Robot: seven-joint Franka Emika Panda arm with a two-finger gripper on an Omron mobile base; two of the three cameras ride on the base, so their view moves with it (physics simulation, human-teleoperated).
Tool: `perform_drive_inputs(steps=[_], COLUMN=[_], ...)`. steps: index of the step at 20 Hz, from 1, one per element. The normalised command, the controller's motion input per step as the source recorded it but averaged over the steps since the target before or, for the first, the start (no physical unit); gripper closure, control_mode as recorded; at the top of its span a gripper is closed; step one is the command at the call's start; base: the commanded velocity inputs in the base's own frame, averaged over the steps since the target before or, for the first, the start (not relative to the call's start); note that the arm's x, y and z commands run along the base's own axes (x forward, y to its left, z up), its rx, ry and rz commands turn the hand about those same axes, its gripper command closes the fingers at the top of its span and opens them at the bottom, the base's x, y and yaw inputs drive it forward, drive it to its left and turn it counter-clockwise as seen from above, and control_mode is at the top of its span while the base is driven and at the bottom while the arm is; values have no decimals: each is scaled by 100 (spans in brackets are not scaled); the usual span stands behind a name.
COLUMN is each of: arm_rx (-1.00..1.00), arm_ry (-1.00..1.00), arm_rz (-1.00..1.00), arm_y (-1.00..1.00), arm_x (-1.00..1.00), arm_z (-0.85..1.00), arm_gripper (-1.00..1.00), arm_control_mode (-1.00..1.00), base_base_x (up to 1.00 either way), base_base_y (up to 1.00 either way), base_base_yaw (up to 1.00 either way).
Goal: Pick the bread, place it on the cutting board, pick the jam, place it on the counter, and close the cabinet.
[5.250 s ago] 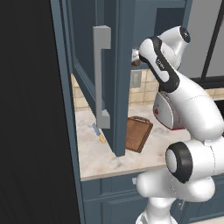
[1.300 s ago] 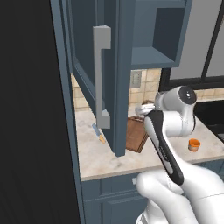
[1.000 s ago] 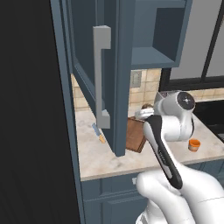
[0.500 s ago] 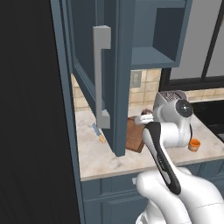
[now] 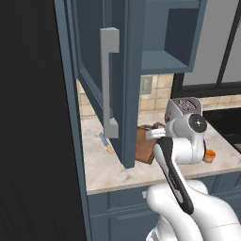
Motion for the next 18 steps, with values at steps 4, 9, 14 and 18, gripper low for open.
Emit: perform_drive_inputs(steps=[4,9,14,18], arm_rx=[0,0,0,0], arm_ry=[0,0,0,0], arm_rz=[0,-1,-1,-1], arm_y=[-1,0,0,0], arm_x=[1,7,13,12], arm_z=[-16,-14,-11,-12], arm_gripper=[100,100,100,100], arm_control_mode=[-100,-100,-100,-100], base_base_x=[0,0,0,0], base_base_y=[0,0,0,0], base_base_yaw=[0,0,0,0])
